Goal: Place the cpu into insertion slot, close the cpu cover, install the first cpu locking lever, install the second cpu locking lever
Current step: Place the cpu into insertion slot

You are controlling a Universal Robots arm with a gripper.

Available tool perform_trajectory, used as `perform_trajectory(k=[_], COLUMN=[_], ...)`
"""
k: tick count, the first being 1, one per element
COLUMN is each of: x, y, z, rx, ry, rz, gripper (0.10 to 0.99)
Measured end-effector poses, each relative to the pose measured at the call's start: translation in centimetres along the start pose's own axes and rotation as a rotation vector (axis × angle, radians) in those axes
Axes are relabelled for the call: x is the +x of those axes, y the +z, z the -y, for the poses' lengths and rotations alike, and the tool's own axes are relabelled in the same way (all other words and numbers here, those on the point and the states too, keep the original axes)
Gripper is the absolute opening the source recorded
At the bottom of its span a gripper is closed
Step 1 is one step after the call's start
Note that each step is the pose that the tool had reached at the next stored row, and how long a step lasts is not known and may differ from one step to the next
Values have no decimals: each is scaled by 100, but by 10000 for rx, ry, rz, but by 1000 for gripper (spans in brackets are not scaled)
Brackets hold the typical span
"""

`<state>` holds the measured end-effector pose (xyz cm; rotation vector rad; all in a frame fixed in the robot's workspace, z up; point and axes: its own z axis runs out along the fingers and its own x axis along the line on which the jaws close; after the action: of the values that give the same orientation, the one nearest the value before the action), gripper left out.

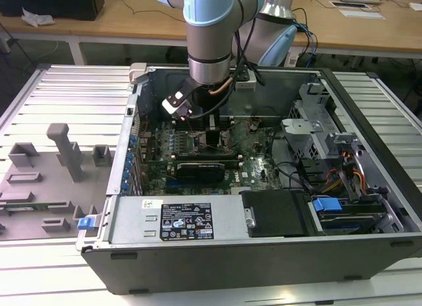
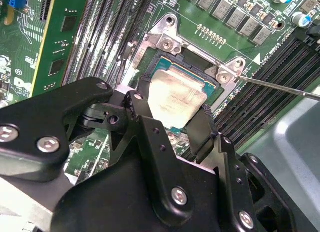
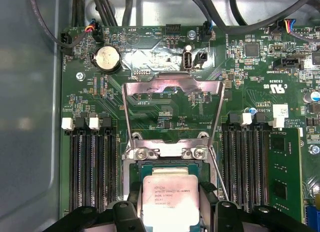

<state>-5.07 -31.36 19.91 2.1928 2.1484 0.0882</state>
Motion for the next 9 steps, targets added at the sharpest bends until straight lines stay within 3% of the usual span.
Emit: perform_trajectory(k=[2, 3, 9], x=[0, 0, 0], y=[0, 0, -9], z=[0, 0, -1], rx=[1, 1, 1], ry=[-1, -1, -2], rz=[0, -1, 0], gripper=[553, 616, 616])
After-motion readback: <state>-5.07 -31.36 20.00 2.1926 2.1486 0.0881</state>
